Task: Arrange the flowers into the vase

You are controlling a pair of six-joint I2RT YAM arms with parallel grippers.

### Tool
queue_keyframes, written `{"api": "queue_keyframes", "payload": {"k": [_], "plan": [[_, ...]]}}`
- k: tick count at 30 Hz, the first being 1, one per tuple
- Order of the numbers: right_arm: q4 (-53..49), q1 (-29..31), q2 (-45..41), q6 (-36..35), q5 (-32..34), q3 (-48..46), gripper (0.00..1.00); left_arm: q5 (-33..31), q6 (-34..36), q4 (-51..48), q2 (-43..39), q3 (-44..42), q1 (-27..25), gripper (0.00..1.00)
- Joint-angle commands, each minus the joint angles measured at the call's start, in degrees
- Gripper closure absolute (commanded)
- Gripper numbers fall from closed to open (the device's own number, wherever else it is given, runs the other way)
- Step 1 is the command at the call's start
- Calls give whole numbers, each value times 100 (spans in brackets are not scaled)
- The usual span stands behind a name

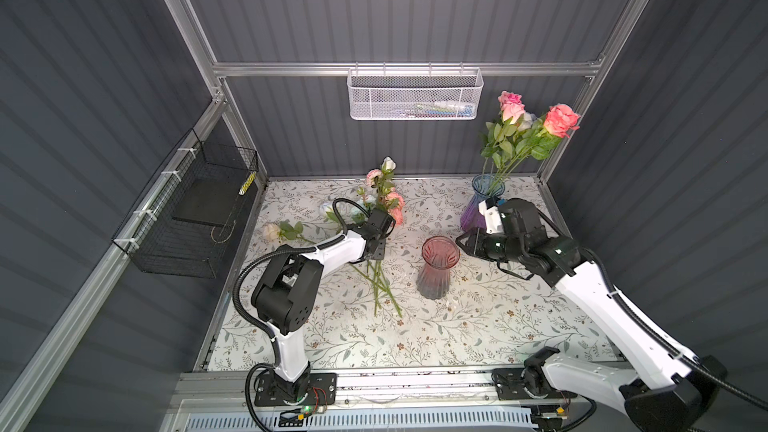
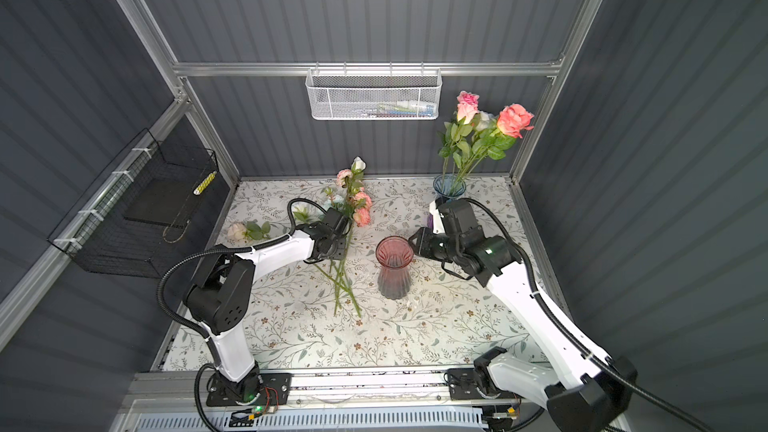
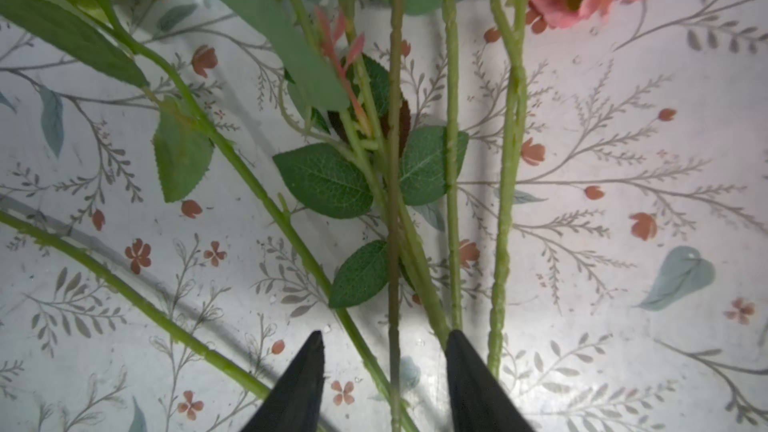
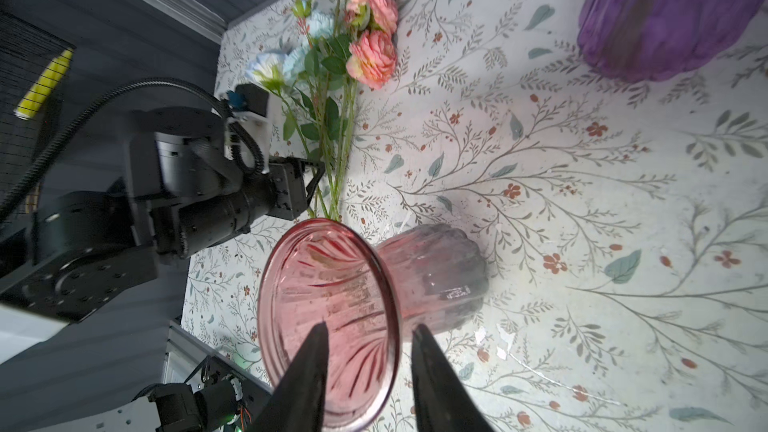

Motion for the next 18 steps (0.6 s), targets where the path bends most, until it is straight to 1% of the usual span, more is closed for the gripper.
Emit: {"api": "queue_keyframes", "payload": {"k": [1,3,6,10,16,17,18], "plan": [[-111,25,-428,-135,430,-139,64,-108,247,-280,137,268,52,64],[-170,31,-667,-127,538,-226,64,-157,258,-367,236,347,69,72],[-246,23,-1051,-97,701,-393,64,-124,275,-312,300,360,102,75],[-421,15,-1405,-121,922,-484,63,20,286,-304,458,412,130,77],[-542,17,-1564,-166,1082,-498,63,254,278,-153,513,333,179,77],[-533,14,-1564,-166,1102,-494,63,300,283,-155,534,340,182,77],[-535,19,-1564,-166,1100,-499,64,328,278,-159,549,335,195,80]]}}
